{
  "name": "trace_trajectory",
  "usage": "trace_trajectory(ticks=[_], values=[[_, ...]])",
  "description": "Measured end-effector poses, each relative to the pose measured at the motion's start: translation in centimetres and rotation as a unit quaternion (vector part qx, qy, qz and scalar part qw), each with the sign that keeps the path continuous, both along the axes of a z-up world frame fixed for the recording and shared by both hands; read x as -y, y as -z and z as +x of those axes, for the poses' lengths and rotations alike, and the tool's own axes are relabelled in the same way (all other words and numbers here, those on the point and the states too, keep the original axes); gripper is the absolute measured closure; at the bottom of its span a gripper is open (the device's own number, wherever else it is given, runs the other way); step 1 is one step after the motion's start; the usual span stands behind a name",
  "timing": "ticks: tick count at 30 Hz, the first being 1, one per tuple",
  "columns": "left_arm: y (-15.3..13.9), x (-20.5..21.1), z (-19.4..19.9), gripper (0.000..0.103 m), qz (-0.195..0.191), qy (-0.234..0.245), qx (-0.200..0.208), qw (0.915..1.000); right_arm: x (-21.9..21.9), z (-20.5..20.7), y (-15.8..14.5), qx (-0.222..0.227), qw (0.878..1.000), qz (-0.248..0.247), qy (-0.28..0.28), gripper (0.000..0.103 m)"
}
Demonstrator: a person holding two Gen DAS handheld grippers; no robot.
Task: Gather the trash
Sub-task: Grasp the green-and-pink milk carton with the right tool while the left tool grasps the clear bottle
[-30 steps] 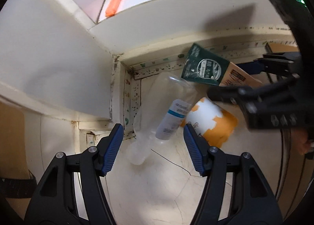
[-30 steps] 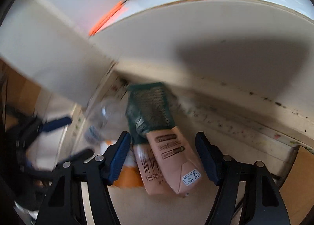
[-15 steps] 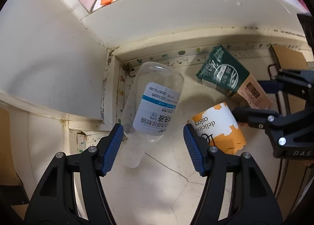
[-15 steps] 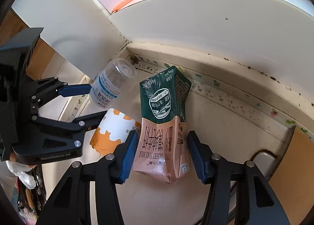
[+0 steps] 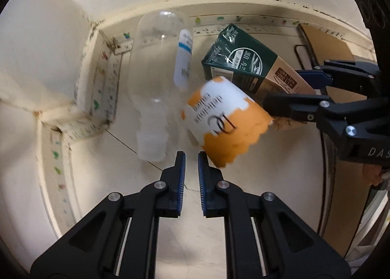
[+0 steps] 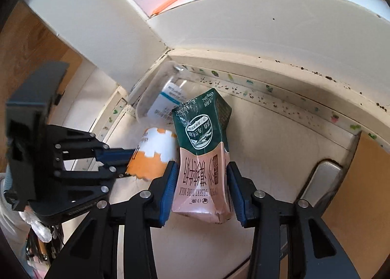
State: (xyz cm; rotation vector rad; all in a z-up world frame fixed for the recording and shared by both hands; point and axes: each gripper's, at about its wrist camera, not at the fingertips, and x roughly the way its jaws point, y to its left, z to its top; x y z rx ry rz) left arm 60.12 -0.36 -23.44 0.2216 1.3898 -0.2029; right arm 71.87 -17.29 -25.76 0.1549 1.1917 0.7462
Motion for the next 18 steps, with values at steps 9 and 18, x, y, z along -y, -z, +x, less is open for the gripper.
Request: trace_trajectory(ticks=[9,18], values=[[-2.1,-3.8,-0.6,0.093,-0.083,-0.05,0.007,0.9953,-1.4,-1.7,-0.4,0.001,1.0,0.007,-0.002,0.062],[-4.8,-2.9,0.9,0.06,-0.101,-0.067,0.027,0.9922,-0.9,-2.3,-0.6,0.003,1.0,0.012,-0.005,0.062]])
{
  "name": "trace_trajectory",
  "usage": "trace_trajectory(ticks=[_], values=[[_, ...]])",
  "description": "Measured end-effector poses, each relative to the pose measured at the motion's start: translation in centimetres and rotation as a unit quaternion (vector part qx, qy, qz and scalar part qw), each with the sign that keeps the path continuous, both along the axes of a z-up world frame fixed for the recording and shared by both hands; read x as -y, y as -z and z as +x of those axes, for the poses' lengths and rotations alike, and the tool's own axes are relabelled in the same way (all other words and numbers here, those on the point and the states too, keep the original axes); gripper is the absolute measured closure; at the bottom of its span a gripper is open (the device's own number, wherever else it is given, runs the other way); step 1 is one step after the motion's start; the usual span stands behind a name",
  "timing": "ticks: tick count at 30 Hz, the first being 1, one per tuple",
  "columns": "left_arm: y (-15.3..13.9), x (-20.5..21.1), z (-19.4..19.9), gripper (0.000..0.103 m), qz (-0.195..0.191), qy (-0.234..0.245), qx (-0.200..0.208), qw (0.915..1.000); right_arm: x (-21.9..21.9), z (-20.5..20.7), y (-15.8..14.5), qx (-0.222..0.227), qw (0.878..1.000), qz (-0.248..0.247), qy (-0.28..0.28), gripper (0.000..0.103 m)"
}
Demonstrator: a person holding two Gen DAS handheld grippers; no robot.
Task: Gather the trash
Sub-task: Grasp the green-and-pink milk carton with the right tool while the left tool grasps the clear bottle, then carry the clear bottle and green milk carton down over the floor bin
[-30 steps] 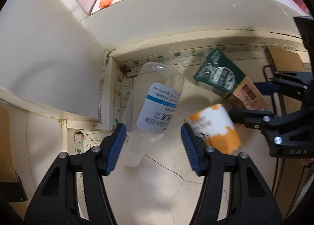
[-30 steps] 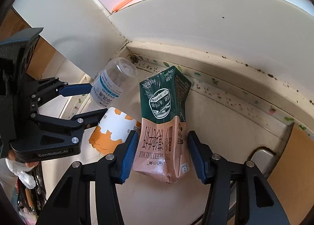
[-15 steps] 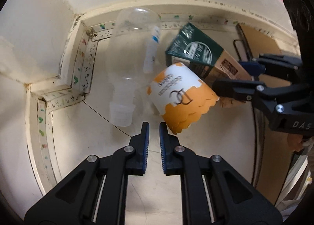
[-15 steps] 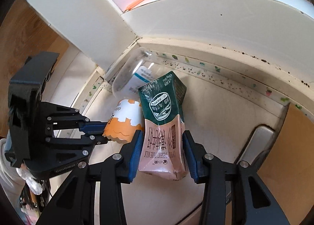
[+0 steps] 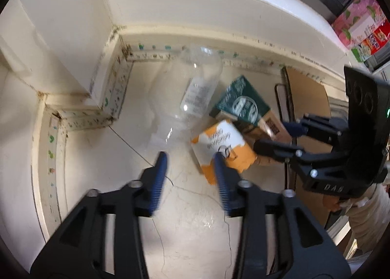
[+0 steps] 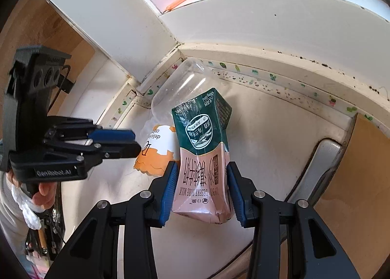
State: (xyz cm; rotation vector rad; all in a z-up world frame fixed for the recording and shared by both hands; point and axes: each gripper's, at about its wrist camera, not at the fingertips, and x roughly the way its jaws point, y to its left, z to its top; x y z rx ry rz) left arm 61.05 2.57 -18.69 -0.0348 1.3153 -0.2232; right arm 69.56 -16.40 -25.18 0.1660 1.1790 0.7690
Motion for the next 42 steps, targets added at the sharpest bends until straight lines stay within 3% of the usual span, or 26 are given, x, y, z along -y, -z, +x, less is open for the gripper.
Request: trace_trajectory(ticks=[12,19,26,30,31,36,42], values=[[0.7,2.0,5.0,0.057,0.048,0.028,0.009,0.9984,3.5,0.4,0.7,-0.035,0.994,0.04,0.09,0.062],[2.2,4.2,7.4,0.052,0.101,0.069,0.011,0.9924,4.6,0.5,1.4,-0.054,0.99,0.064,0.114,0.062],[4.4,4.5,9.0,0.047,0.103,0.073,-0.015,0.9919,4.2,0.1,1.8,-0.059,0.989,0.076,0.115,0.062],[4.8,4.3,9.4,0.046,0.078,0.058,-0.013,0.9952,4.1,-0.2,1.9,-0.06,0.988,0.081,0.117,0.062],[4.8,4.2,9.3,0.05,0.067,0.055,-0.014,0.9961,4.2,-0.3,1.9,-0.06,0.988,0.081,0.118,0.062],[4.2,3.7,8.1,0.052,0.053,0.043,-0.003,0.9977,4.3,-0.5,1.9,-0.063,0.987,0.084,0.124,0.062],[1.9,0.8,6.5,0.052,0.042,-0.017,0.022,0.9987,4.5,-1.1,1.9,-0.062,0.986,0.084,0.129,0.062]])
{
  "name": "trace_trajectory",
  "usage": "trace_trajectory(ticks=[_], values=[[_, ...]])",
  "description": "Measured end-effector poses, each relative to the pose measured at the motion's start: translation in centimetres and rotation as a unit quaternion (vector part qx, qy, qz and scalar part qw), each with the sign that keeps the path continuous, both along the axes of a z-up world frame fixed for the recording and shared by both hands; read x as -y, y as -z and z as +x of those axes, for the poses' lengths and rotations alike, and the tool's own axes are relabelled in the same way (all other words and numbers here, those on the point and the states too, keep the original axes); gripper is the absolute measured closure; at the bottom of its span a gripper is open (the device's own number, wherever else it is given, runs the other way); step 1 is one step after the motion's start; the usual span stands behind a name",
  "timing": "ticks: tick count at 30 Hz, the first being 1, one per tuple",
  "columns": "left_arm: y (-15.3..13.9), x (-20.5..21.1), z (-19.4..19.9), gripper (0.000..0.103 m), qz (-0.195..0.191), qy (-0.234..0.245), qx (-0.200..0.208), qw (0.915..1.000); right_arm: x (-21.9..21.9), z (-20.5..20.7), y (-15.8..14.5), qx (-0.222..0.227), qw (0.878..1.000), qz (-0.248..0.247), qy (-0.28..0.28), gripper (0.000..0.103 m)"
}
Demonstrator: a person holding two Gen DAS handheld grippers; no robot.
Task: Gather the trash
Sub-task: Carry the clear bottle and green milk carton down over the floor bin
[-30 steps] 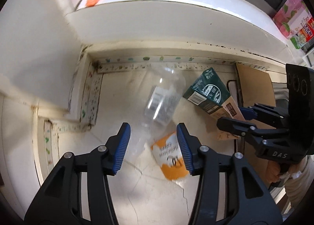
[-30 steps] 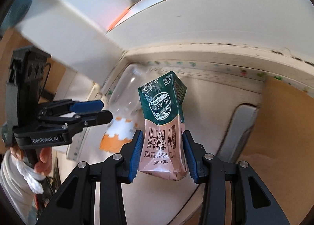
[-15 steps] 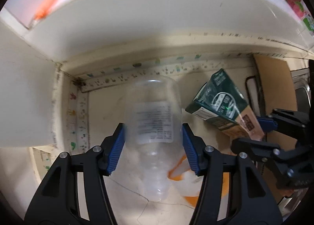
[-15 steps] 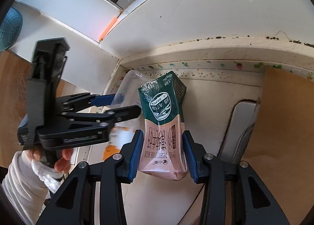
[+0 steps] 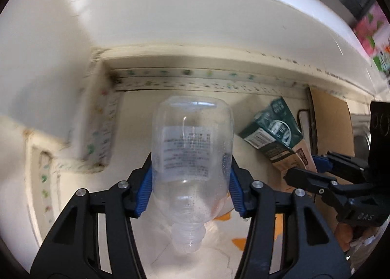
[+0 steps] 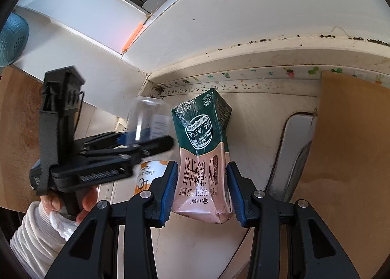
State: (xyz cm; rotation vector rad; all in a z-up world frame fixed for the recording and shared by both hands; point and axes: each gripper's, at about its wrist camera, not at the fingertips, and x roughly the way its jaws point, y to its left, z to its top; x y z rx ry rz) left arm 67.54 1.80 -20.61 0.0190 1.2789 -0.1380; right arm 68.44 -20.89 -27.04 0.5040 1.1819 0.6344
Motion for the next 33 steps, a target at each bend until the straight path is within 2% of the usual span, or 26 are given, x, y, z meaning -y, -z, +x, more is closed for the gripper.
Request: trace_trajectory(ticks=[4,8,15,18,25,28,31,33], values=[[-1.0,-1.8,-2.2,0.052,0.012,-0.018,-0.003,0.9998,-0.3,-0.6,0.0,-0.001,1.0,-0.004,-0.002,0.062],[-0.9,-3.2,-6.2,0.052,0.016,-0.027,-0.008,0.9995,-1.8,-0.8,0.2,-0.001,1.0,-0.011,-0.007,0.062],[-1.6,-1.6,-11.7,0.052,-0.007,-0.034,0.012,0.9993,-3.4,-1.3,0.2,0.002,1.0,-0.024,-0.017,0.062],[-0.6,-0.7,-11.9,0.052,-0.006,-0.046,0.016,0.9988,-3.6,-1.5,0.2,0.006,0.999,-0.037,-0.024,0.062],[0.4,-3.6,-12.0,0.052,-0.025,-0.118,0.01,0.9926,-3.9,-1.2,0.2,0.016,0.998,-0.059,-0.029,0.062],[0.6,-3.8,-11.9,0.052,-0.02,-0.119,0.008,0.9926,-3.8,-1.3,0.3,0.019,0.997,-0.063,-0.032,0.062],[0.7,-3.6,-12.0,0.052,-0.037,-0.107,0.007,0.9935,-3.9,-1.4,0.4,0.017,0.997,-0.058,-0.038,0.062],[1.2,-3.2,-11.4,0.052,-0.03,-0.102,0.012,0.9943,-4.3,-1.5,0.4,0.018,0.997,-0.055,-0.047,0.062]])
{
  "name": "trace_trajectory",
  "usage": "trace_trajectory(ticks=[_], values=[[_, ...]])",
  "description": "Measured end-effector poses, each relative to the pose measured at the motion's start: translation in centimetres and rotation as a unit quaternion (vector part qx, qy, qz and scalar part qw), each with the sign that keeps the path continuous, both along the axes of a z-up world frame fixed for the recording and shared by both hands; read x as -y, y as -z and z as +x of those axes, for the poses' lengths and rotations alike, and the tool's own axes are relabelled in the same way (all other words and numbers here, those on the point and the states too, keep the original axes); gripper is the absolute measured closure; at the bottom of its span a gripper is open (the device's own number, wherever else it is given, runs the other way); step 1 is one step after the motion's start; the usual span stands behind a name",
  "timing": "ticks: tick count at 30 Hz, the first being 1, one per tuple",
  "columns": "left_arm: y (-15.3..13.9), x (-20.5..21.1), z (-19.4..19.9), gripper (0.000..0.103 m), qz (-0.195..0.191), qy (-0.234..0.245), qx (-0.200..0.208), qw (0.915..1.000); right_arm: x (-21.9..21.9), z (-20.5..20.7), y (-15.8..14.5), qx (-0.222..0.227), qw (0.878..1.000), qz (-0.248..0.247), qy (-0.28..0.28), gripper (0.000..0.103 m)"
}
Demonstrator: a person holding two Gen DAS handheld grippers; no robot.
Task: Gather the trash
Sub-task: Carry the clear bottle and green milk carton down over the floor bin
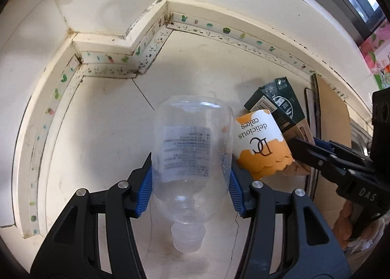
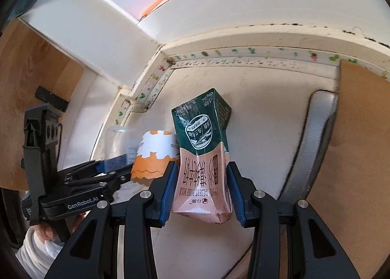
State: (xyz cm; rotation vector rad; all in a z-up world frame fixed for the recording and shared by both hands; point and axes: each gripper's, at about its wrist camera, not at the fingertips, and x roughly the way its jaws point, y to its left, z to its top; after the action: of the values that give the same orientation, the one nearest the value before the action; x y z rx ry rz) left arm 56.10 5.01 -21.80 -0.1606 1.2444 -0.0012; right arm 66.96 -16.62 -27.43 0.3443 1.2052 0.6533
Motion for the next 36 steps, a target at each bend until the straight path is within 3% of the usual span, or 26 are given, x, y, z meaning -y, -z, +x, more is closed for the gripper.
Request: trace_trajectory(ticks=[9,15,19,25,36], values=[[-1.5,0.6,-2.8,0.052,0.023,0.039,0.015,0.9989,-0.2,-2.0,-1.3,0.013,0.999,0.011,-0.034,0.062],[-2.3,0.8,-6.9,0.052,0.014,0.039,0.01,0.9991,-0.3,-5.3,-1.6,0.003,0.999,0.01,-0.038,0.062],[-2.5,0.9,-11.6,0.052,-0.013,0.039,0.012,0.9991,-0.4,-8.5,-1.6,-0.008,0.999,0.015,-0.039,0.062],[-2.2,0.7,-18.7,0.052,-0.017,0.038,0.015,0.999,-1.5,-15.3,-1.4,-0.017,0.998,0.004,-0.053,0.064],[-3.8,-3.4,-28.8,0.052,-0.052,0.009,0.042,0.9977,-3.4,-25.9,-3.6,-0.002,1.0,-0.016,-0.022,0.065]])
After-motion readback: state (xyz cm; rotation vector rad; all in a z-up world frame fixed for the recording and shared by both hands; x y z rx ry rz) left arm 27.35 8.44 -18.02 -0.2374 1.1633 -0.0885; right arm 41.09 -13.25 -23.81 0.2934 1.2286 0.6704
